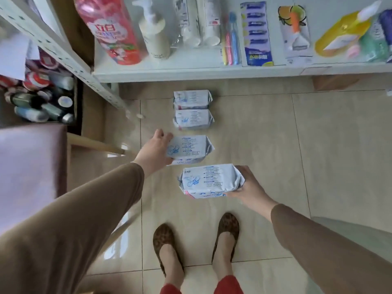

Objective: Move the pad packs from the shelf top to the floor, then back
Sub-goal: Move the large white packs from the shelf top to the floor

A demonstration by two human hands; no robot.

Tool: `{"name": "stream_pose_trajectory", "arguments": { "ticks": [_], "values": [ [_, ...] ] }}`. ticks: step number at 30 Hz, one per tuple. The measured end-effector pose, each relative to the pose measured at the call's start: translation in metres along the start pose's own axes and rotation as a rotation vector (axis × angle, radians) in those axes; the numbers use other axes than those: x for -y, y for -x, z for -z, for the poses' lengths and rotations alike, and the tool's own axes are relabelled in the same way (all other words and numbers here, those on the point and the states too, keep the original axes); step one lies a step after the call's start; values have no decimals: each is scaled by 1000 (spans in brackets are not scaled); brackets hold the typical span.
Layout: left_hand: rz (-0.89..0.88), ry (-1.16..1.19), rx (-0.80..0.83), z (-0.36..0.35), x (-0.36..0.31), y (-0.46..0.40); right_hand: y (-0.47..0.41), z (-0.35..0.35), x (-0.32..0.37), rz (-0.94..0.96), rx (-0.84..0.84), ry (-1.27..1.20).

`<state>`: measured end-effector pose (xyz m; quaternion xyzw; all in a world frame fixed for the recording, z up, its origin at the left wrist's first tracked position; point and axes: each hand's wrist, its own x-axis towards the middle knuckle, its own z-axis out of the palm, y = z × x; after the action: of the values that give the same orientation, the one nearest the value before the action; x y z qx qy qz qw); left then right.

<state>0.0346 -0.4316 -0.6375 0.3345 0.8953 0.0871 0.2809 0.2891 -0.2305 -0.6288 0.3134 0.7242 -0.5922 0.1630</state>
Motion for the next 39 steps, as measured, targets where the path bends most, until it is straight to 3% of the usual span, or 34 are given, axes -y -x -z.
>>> {"name": "stream_pose_trajectory", "arguments": {
  "ticks": [5,15,31,39],
  "values": [
    [9,19,-12,-73,15,-76,-83,-20,-70,4,-48,-4],
    [-48,147,-52,-138,47,-155,-183,-49,-135,55,-166,-28],
    [-37,259,-101,-139,72,-140,-238,-66,-144,56,-276,32],
    [56,137,-98,-126,49,-89,-199,-55,-127,-193,-285,119]
  ]
}}
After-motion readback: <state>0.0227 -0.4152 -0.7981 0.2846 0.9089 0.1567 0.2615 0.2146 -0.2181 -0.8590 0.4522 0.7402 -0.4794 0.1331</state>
